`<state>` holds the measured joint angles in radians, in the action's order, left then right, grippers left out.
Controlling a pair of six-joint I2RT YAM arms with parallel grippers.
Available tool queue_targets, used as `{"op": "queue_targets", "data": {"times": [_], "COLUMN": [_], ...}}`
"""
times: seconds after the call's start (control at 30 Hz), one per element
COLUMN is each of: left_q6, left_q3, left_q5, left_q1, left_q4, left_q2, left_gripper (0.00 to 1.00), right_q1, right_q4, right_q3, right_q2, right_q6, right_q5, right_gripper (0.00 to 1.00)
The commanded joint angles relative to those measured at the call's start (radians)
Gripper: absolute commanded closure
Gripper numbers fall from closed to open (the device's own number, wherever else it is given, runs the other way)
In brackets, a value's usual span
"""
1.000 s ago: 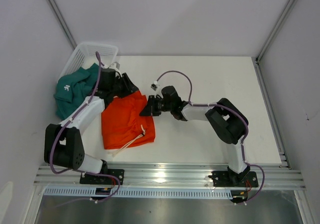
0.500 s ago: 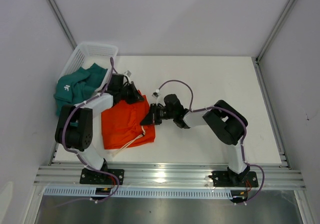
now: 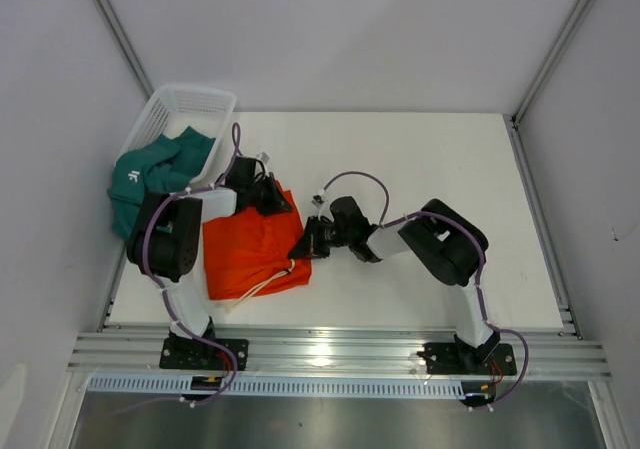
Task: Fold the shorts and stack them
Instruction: Neatly place the folded shorts to the corner
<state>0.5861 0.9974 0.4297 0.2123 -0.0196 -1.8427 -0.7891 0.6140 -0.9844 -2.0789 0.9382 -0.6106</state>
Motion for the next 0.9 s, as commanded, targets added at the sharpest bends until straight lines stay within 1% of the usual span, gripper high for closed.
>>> {"op": "queue_targets", "data": {"times": [0.0,0.17,0.23,0.3,0.33,0.4,0.43,0.47,0.5,0.53,0.57,0.6,0.63,0.67,0.7,0.77,0.8,0.83,0.87], "left_q6": [-0.002,-0.011,-0.012,-0.020,-0.023,-0.037,-0.043,-0.051,-0.055,-0.061,-0.065,-0.065,-0.066,-0.066,-0.063,-0.042,-0.032,-0.025,-0.010], "left_q3": [0.003,0.006,0.021,0.038,0.061,0.111,0.124,0.145,0.164,0.171,0.173,0.179,0.181,0.182,0.182,0.175,0.170,0.156,0.150], "left_q5": [-0.028,0.009,0.017,0.020,0.015,-0.002,-0.011,-0.025,-0.054,-0.065,-0.078,-0.095,-0.132,-0.149,-0.207,-0.274,-0.307,-0.333,-0.368], "left_q1": [0.004,0.004,0.004,0.004,0.004,0.004,0.004,0.002,0.002,0.002,0.001,-0.001,-0.002,-0.005,-0.007,-0.011,-0.013,-0.016,-0.024], "left_q4": [0.078,0.144,0.150,0.132,0.113,0.040,0.017,-0.052,-0.080,-0.101,-0.121,-0.166,-0.186,-0.228,-0.252,-0.305,-0.327,-0.365,-0.376], "left_q2": [-0.023,-0.015,0.012,0.036,0.049,0.094,0.132,0.152,0.172,0.193,0.242,0.266,0.290,0.336,0.359,0.407,0.456,0.479,0.502], "left_gripper": [1.00,1.00,0.99,0.97,0.93,0.87,0.78,0.71,0.64,0.51,0.45,0.40,0.30,0.27,0.26,0.25,0.25,0.25,0.25], "right_q1": [0.005,0.005,0.005,0.008,0.008,0.010,0.011,0.011,0.010,0.004,-0.007,-0.018,-0.048,-0.065,-0.081,-0.111,-0.120,-0.131,-0.166], "right_q4": [-0.095,-0.144,-0.166,-0.233,-0.264,-0.383,-0.446,-0.462,-0.474,-0.511,-0.537,-0.568,-0.607,-0.646,-0.663,-0.698,-0.706,-0.724,-0.712], "right_q3": [-0.002,-0.031,-0.048,-0.082,-0.098,-0.152,-0.166,-0.172,-0.175,-0.178,-0.184,-0.204,-0.212,-0.218,-0.232,-0.234,-0.231,-0.215,-0.197], "right_q2": [-0.026,-0.015,-0.003,0.020,0.028,0.045,0.065,0.078,0.095,0.132,0.149,0.166,0.181,0.207,0.218,0.238,0.243,0.252,0.276], "right_q6": [-0.032,-0.058,-0.073,-0.110,-0.128,-0.192,-0.212,-0.243,-0.255,-0.269,-0.286,-0.327,-0.347,-0.372,-0.374,-0.343,-0.311,-0.208,-0.163], "right_q5": [0.061,0.063,0.061,0.078,0.089,0.123,0.136,0.155,0.163,0.172,0.205,0.228,0.257,0.308,0.333,0.374,0.388,0.414,0.445], "right_gripper": [1.00,1.00,1.00,1.00,1.00,0.99,0.98,0.94,0.90,0.84,0.74,0.70,0.65,0.55,0.52,0.48,0.48,0.48,0.47]}}
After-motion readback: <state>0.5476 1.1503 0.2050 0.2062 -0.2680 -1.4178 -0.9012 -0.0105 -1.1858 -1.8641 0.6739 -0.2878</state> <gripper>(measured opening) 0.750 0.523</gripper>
